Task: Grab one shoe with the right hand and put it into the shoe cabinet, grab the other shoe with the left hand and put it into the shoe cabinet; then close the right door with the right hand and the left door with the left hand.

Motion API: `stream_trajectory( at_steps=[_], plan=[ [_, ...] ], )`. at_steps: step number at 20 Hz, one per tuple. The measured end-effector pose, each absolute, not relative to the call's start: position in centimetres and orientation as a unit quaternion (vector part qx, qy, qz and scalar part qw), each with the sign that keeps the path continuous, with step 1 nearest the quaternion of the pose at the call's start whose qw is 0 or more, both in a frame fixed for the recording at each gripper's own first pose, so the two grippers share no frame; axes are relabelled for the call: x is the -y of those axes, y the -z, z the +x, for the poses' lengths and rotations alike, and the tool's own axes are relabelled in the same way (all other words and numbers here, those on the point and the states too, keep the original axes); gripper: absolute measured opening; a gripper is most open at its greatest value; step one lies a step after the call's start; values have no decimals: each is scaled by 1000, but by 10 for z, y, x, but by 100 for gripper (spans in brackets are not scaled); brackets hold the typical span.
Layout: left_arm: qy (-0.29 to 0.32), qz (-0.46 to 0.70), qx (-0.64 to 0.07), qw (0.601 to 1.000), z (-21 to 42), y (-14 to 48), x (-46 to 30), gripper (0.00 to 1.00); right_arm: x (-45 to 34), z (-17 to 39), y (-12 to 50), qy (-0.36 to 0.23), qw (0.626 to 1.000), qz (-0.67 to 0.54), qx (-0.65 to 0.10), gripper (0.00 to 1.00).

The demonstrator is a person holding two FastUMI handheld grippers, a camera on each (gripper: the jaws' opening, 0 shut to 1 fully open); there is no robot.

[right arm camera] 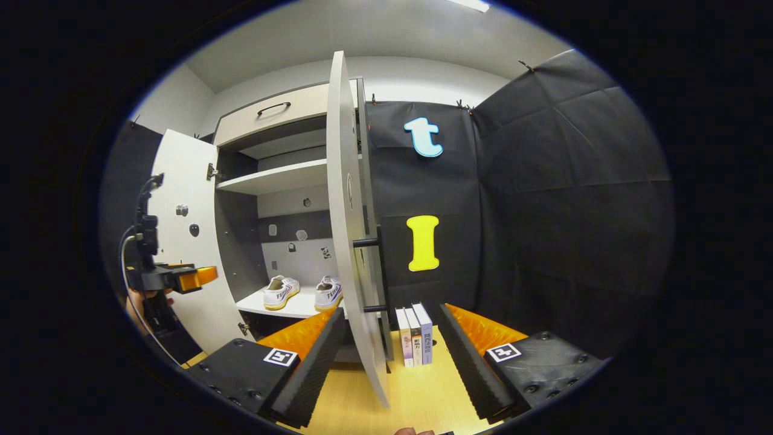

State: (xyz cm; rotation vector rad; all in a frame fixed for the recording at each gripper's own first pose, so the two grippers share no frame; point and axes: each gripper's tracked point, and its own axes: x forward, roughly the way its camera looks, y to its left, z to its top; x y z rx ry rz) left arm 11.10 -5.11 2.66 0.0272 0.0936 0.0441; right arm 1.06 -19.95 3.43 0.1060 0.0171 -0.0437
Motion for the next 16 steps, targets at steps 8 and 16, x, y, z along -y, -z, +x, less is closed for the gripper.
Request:
stream_trajectory(
  at_steps=[8,16],
  plan=[
    [-26,20,-32,999,47,-32,38,97,242,51,-53,61,998,19,14,98],
    [-26,20,-44,999,11,-20,26,97,252,94,-48,82,996,16,10,98]
  ],
)
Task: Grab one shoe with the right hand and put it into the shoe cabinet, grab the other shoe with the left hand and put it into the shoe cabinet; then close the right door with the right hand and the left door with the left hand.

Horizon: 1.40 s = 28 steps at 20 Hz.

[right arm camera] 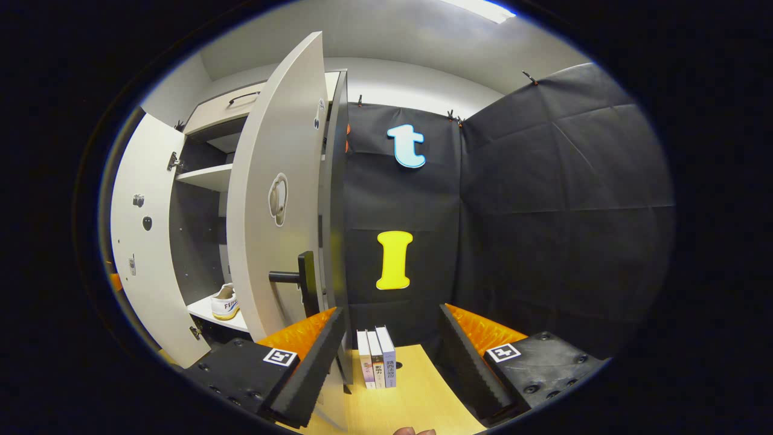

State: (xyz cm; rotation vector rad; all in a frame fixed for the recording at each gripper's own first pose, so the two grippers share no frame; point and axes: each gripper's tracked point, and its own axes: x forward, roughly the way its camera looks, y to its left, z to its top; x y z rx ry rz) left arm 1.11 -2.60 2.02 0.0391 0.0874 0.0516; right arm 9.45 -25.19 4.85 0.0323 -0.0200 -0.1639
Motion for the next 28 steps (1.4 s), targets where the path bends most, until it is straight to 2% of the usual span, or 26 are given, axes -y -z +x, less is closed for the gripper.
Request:
stream_trajectory(
  at_steps=[2,14,19,28],
  plan=[
    [-31,13,-44,998,4,-24,18,97,250,95,-47,87,996,25,10,95],
    [-61,18,-48,997,-26,-10,-58,97,221,83,-40,116,992,50,11,97],
    [-75,18,-45,996,-30,-10,-87,97,173,83,-37,76,996,49,7,97],
    [-72,14,-42,996,-18,-10,-105,97,56,81,-32,-46,996,70,-13,98]
  ],
)
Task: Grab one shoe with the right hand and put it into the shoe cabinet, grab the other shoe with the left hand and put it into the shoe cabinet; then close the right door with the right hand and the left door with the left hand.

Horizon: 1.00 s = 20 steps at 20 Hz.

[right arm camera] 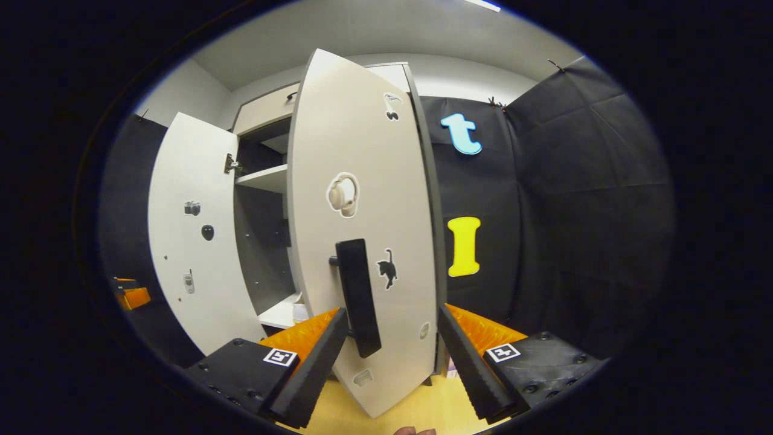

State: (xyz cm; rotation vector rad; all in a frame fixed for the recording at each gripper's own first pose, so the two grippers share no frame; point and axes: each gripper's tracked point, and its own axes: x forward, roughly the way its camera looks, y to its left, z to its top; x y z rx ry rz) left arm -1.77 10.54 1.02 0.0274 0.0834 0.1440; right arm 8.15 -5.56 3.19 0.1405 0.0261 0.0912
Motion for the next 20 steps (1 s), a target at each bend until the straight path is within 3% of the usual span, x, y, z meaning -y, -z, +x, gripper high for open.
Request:
stream_trajectory(
  at_steps=[6,15,20],
  plan=[
    [-85,13,-31,996,-3,-15,-136,97,-9,40,-29,-83,993,88,-13,98],
    [-125,29,-37,991,38,0,-202,100,-43,2,-7,-74,992,95,-25,98],
    [-140,40,-46,988,75,9,-223,97,-50,-8,1,-68,993,92,-33,98]
  ],
)
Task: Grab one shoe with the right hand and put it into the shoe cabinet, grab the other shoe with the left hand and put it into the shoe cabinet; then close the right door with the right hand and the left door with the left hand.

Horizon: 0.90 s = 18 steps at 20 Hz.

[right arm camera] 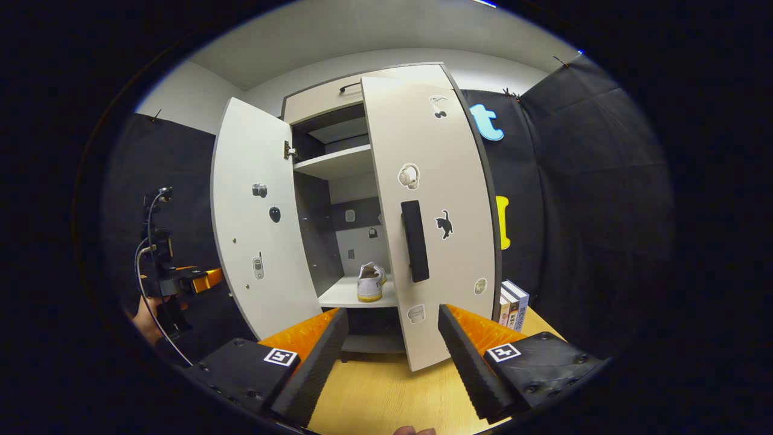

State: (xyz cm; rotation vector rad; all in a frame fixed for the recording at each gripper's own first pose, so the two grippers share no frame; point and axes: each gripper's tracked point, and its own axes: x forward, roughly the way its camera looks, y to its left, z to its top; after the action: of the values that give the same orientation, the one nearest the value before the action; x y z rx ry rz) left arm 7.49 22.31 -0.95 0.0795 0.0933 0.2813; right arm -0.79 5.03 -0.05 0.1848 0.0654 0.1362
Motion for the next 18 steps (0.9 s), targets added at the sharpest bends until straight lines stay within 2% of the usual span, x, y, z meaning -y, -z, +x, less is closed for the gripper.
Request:
stream_trajectory(
  at_steps=[4,6,18],
  plan=[
    [-131,44,-53,989,86,21,-210,97,-47,-11,3,-59,993,95,-35,98],
    [-139,53,-46,988,86,20,-209,91,-45,-10,3,-56,993,97,-35,98],
    [-147,43,-48,987,79,18,-185,91,-26,-12,2,-57,993,102,-33,98]
  ],
)
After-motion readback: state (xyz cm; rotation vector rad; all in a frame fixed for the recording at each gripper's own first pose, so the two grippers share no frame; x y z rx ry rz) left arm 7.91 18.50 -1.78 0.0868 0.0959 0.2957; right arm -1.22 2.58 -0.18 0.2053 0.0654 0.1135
